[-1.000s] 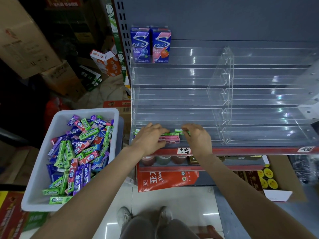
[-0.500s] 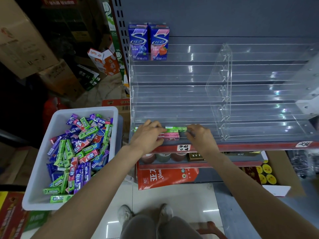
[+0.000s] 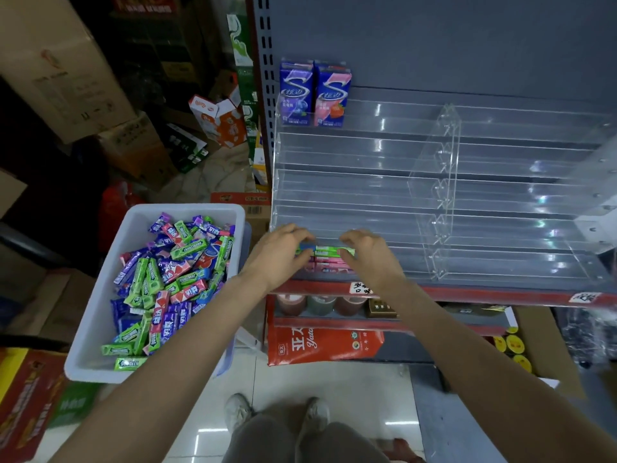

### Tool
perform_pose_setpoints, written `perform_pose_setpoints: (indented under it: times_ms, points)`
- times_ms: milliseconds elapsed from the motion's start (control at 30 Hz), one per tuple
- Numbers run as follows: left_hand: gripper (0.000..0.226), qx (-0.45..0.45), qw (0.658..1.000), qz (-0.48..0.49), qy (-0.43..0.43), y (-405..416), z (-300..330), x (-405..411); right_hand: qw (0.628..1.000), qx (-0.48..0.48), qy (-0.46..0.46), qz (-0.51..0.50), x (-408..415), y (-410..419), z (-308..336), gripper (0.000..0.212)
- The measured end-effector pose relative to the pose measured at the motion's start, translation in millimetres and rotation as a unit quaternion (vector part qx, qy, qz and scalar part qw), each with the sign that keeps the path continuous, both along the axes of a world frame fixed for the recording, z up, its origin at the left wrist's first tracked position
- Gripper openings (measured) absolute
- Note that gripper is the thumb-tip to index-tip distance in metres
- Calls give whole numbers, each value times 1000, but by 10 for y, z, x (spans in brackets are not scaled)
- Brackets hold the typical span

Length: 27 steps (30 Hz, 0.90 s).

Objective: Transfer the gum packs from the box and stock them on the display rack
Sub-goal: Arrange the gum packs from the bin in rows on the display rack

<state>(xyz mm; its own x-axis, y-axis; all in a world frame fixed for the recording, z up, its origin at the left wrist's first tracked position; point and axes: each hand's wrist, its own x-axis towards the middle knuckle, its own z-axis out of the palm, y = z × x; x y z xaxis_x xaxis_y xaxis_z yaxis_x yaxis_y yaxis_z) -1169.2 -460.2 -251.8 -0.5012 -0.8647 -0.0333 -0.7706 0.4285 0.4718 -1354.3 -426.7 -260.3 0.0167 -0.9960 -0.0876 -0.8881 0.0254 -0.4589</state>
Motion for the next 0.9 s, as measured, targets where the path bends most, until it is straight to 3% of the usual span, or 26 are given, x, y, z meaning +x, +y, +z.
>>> perform_pose_setpoints:
  times_ms: [167, 333, 433, 567, 767, 900]
  points:
    - [21, -16, 987, 112, 118, 54, 142, 564, 992, -59, -88, 64, 553, -204, 182, 25]
    - [18, -25, 959, 246, 139, 4, 51, 1415, 982, -66, -115, 137, 1368, -494, 233, 22]
    - [18, -1, 943, 305, 134, -125, -89, 1905, 984, -21, -100, 149, 1816, -710, 86, 24]
    - [18, 59, 946, 301, 105, -491, -347, 2431, 988, 63, -89, 112, 2289, -1035, -238, 31]
    - [44, 135, 969, 206, 4, -1139, -799, 2847, 983, 165, -71, 33, 2716, -1471, -637, 54]
    - [53, 170, 966, 193, -19, -1473, -1003, 2959, 980, 192, -51, 19, 2887, -1680, -783, 58]
